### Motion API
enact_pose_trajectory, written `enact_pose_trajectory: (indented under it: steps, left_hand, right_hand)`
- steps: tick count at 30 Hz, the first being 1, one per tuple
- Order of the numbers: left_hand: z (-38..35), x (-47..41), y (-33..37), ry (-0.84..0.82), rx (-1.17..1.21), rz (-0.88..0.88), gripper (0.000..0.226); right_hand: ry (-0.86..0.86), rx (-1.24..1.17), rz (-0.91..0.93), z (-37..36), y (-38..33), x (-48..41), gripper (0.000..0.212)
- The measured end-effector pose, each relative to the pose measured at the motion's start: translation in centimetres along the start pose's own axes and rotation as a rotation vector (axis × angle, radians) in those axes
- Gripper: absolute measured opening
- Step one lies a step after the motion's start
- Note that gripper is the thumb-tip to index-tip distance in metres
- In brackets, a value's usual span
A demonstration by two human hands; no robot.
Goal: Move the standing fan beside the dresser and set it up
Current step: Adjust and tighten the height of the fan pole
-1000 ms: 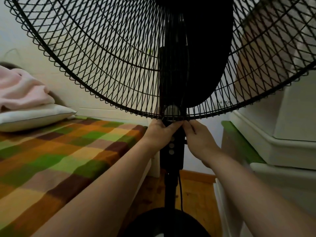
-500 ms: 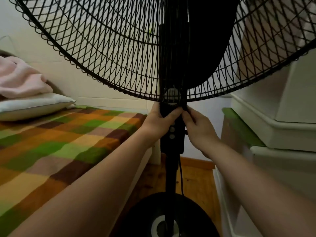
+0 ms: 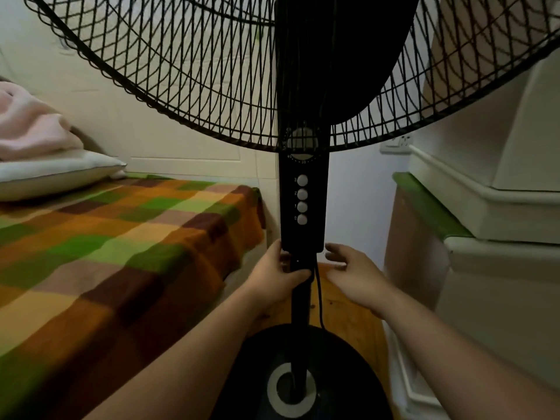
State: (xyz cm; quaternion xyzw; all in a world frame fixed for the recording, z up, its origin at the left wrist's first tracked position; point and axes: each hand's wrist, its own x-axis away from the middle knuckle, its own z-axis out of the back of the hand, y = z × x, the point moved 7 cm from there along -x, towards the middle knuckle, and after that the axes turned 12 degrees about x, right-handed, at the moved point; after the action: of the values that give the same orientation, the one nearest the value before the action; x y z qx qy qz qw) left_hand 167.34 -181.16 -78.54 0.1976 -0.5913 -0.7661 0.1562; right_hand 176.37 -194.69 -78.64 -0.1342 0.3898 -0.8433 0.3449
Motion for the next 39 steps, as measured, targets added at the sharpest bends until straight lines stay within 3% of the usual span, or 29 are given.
enact_pose_trajectory:
  steps: [13,17,20,23,28,39]
  left_hand:
    - [-2.7,-1.9,-2.5,-0.027,-0.128,-0.027,0.067]
    - [-2.7,-2.0,-2.5,-0.050,-0.142,-0.070,0.066]
    - [-2.4,-2.2,-2.9,-0.068,-0.152,-0.078,0.062]
    - [-2.3,-2.3,-3.1,-0.082,-0.152,-0.088,0.062]
    - [-2.4,-2.3,-3.5,-0.064,-0.175,-0.117,0.064]
    - [-2.5,-2.3,-3.6,0.015,-0.176,-0.133,0.055]
  right_hand:
    - [0.031,-0.014,-0.043,-2.0,-0.6,-3.4,0.074]
    - [0.020,-0.071,-0.050,-2.7,-0.7,-3.6,0.054]
    - [-0.005,-0.121,-0.083,-3.4,-0.5,-3.5,0.052]
    - [0.019,-0.071,-0.038,-4.3,-1.0,-3.3,0.055]
    - [0.086,0.068,0.033,-4.3,-1.9,-3.2,0.034]
    - [0.070,0.022,0.062,-4.0,-2.1,-3.1,0.040]
